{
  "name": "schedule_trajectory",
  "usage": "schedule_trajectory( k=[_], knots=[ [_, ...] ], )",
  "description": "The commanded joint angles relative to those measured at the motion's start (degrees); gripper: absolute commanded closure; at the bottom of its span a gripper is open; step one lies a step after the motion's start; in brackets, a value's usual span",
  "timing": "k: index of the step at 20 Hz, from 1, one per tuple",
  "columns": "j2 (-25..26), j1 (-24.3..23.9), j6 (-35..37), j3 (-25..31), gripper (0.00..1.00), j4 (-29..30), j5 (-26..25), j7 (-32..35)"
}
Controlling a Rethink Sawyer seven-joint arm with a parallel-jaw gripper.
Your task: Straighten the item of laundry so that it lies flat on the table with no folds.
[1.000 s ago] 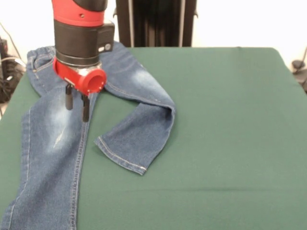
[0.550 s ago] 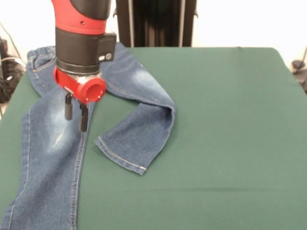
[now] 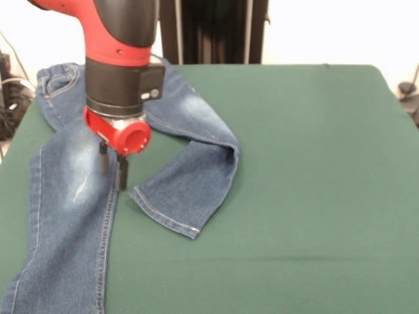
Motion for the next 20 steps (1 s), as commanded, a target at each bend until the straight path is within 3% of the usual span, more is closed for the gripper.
schedule_trajectory(
  k=[1, 13, 20],
  knots=[
    [4.73, 6.08, -1.22, 1.11, 0.0, 4.54, 8.13, 17.49],
    [5.9, 8.37, -1.59, 0.13, 0.0, 4.41, 12.17, 15.93],
    [8.98, 6.4, -5.37, 4.42, 0.0, 3.78, 13.42, 15.4]
  ],
)
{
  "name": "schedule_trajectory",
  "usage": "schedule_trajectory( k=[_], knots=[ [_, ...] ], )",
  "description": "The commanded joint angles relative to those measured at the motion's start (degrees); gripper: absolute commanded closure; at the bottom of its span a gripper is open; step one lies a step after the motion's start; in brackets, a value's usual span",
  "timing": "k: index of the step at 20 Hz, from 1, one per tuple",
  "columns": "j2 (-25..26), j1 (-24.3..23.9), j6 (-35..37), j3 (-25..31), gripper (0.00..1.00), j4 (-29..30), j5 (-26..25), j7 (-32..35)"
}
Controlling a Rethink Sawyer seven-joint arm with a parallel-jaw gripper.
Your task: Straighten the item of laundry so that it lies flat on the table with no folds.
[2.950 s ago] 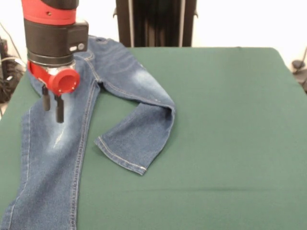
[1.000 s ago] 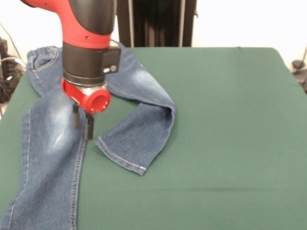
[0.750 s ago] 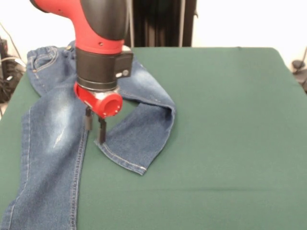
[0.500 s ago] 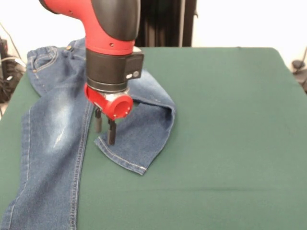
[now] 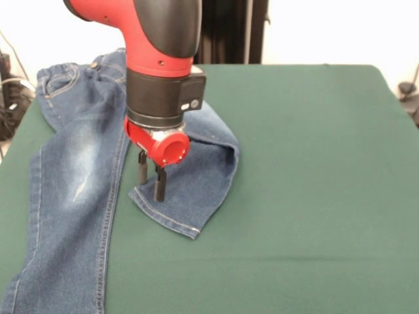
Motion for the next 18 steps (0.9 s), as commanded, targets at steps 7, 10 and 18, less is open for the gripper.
schedule_trajectory(
  k=[7, 10, 18],
  knots=[
    [11.46, 2.06, -6.18, 4.56, 0.0, 0.6, 6.24, 13.59],
    [12.79, 1.01, -7.1, 5.72, 0.0, -0.12, 5.85, 12.68],
    [12.93, -0.68, -7.9, 7.61, 1.0, 0.15, 4.37, 11.34]
  ],
)
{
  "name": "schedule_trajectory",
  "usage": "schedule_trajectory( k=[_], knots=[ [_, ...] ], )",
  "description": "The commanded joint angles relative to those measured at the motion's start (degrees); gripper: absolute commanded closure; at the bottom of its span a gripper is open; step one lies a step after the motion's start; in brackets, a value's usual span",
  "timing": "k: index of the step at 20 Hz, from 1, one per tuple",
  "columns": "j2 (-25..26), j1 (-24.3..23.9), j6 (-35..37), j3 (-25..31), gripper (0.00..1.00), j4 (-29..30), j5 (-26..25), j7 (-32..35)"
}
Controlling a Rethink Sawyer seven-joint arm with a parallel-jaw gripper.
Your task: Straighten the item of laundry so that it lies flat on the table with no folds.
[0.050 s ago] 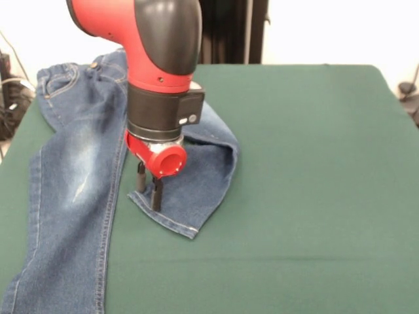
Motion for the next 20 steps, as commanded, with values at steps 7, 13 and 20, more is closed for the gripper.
schedule_trajectory(
  k=[7, 13, 20],
  knots=[
    [9.56, 0.63, -1.2, 5.87, 1.0, -0.21, 3.07, 10.8],
    [9.14, 0.61, 0.55, 5.32, 1.0, -0.57, 2.83, 9.87],
    [7.02, 4.14, 5.6, 0.46, 1.0, -2.67, 2.47, 8.06]
  ],
)
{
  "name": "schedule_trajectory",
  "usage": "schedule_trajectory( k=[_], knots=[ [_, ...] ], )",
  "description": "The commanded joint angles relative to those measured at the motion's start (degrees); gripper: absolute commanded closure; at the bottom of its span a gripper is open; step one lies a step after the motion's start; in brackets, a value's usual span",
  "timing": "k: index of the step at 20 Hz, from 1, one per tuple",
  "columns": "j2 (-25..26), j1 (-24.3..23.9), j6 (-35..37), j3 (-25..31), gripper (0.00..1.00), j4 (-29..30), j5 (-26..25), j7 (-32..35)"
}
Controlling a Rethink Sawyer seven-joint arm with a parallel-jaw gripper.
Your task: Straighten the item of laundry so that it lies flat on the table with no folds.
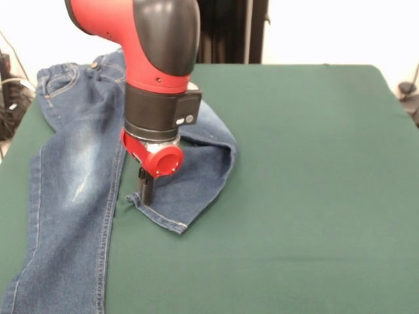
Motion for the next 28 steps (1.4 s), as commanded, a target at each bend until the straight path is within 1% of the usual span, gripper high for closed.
schedule_trajectory(
  k=[1, 2, 3, 5, 9, 11, 14, 19, 28],
  knots=[
    [6.17, 2.92, 6.23, 2.5, 1.0, -2.34, 2.48, 7.93],
    [5.86, 2.75, 6.83, 3.18, 1.0, -2.71, 2.67, 7.91],
    [5.67, 3.71, 7.93, 2.19, 1.0, -3.58, 3.02, 8.04],
    [3.76, 3.99, 10.16, 2.5, 1.0, -3.42, 3.1, 8.13],
    [-2.48, 4.38, 15.64, 1.73, 1.0, -0.97, 2.84, 8.56],
    [-4.31, 4.66, 17.56, 0.84, 1.0, -0.75, 2.43, 8.39],
    [-5.48, 4.35, 19.33, 0.3, 1.0, -1.27, 1.68, 7.64],
    [-7.93, 5.54, 22.98, -2.12, 1.0, -1.8, 1.3, 8.55],
    [-11.8, 5.38, 25.45, -1.41, 1.0, -0.02, 1.26, 9.01]
  ],
)
